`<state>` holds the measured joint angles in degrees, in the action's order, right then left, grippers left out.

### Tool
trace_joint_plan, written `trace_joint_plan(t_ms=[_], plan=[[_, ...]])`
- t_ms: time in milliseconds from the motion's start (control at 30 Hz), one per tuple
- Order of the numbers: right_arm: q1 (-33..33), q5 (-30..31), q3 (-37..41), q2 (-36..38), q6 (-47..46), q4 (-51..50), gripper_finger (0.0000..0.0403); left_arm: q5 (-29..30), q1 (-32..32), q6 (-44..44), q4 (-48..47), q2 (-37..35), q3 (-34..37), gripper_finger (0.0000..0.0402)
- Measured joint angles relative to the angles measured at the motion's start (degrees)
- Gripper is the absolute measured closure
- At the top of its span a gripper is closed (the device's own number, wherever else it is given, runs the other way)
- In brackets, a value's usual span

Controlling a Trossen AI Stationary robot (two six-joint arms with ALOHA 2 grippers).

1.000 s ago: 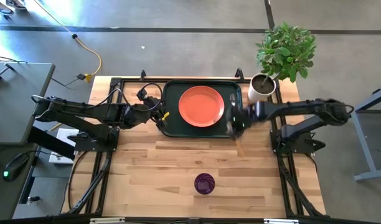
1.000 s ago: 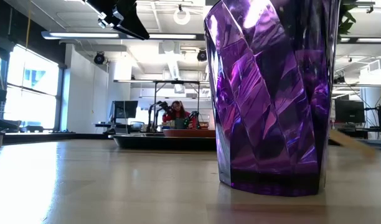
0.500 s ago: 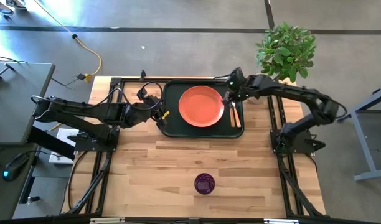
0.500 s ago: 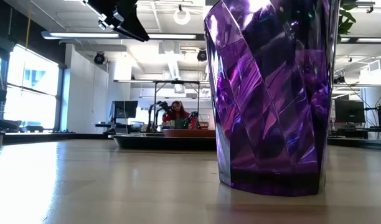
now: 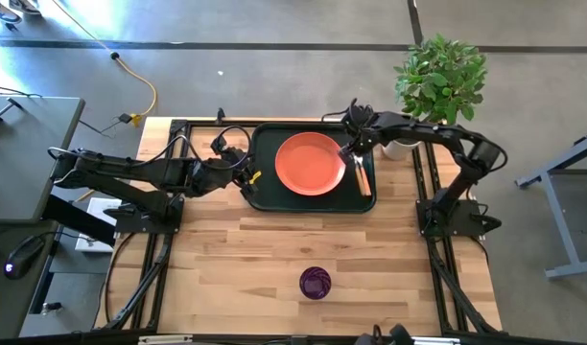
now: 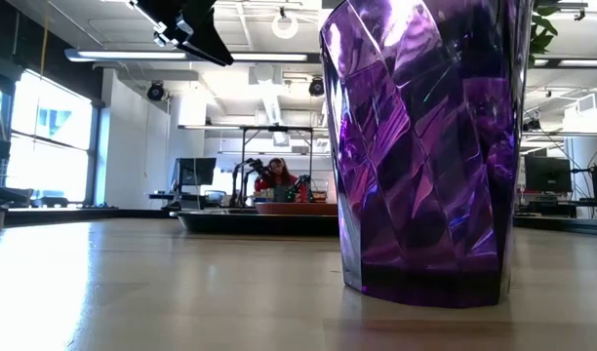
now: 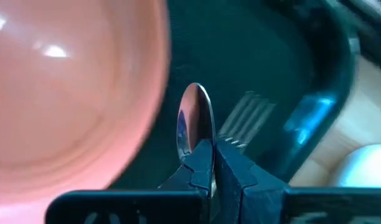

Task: Pick and place plate/cup/fork/spoon on tray
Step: Put the yellow spoon on the dark green tray to the left of the yellow fork, then put the purple cup on the dark green tray to the top left of the orange plate

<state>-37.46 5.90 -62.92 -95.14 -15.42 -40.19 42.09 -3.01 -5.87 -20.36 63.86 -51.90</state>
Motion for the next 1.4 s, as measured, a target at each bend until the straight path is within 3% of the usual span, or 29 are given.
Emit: trace_joint_plan(t_ms=[300,600,767,867,1067,1400], plan=[[-1.06,-0.82,0.0,-0.67,-0.09,0.99,0.0394,0.02,0.0,0.02,-0.59,0.0,0.0,0.0298],[-0.95,0.1,0.0,-0.67,-2.44,0.92,0.0318,0.02,0.0,0.02,-0.98,0.0,0.0,0.0298],[1.03,0.24,0.0,-0.67,-0.18,-0.55,0.0297,0.04,0.0,0.04,-1.97,0.0,0.0,0.0298],[3.85,1.12,0.0,-0.67,1.6,-1.39,0.0296,0.04,0.0,0.05,-2.47,0.0,0.0,0.0298],[13.07,9.13,0.0,-0.67,1.14,-1.22,0.0295,0.04,0.0,0.07,-2.47,0.0,0.0,0.0298],[27.98,10.52,0.0,5.03,-4.28,-3.05,0.0295,-0.03,0.0,0.0,-2.05,0.0,0.0,0.0298]])
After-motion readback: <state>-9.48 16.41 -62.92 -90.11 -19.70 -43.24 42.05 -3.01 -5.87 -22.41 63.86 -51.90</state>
